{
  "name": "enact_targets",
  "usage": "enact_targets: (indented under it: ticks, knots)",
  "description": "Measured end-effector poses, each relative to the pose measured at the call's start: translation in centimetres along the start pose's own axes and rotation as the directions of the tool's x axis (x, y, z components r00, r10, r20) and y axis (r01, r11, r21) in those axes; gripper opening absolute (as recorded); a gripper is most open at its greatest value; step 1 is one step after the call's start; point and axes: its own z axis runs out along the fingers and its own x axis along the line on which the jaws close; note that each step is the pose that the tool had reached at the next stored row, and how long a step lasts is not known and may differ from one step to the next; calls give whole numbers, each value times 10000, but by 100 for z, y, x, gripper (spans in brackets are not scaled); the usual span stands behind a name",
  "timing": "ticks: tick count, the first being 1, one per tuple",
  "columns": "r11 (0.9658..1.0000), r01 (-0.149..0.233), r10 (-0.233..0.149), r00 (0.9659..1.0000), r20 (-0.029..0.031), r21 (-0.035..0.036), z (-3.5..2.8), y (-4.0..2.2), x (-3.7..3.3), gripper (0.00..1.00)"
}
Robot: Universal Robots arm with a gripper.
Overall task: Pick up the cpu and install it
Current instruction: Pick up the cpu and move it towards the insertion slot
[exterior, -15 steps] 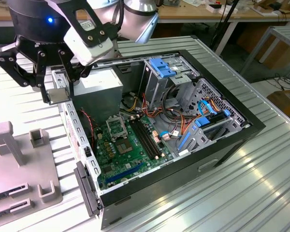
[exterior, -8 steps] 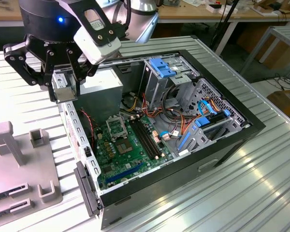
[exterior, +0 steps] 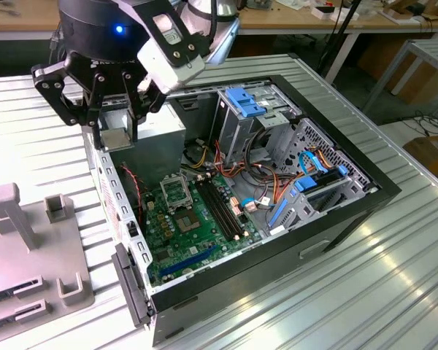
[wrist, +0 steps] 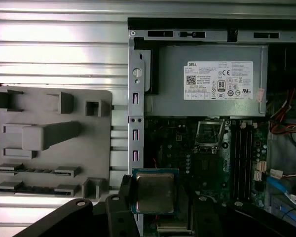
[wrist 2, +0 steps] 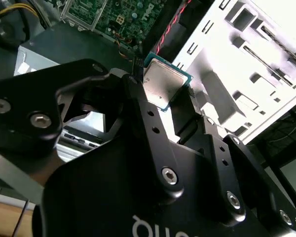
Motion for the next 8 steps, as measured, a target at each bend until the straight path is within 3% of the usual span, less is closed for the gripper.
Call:
enact_targets:
  ticks: [1, 8]
  knots:
    - [10000, 0, 0, 10000, 0, -1, -3, -3, -170, 47]
    - [10000, 1, -1, 10000, 1, -1, -3, -3, -181, 47]
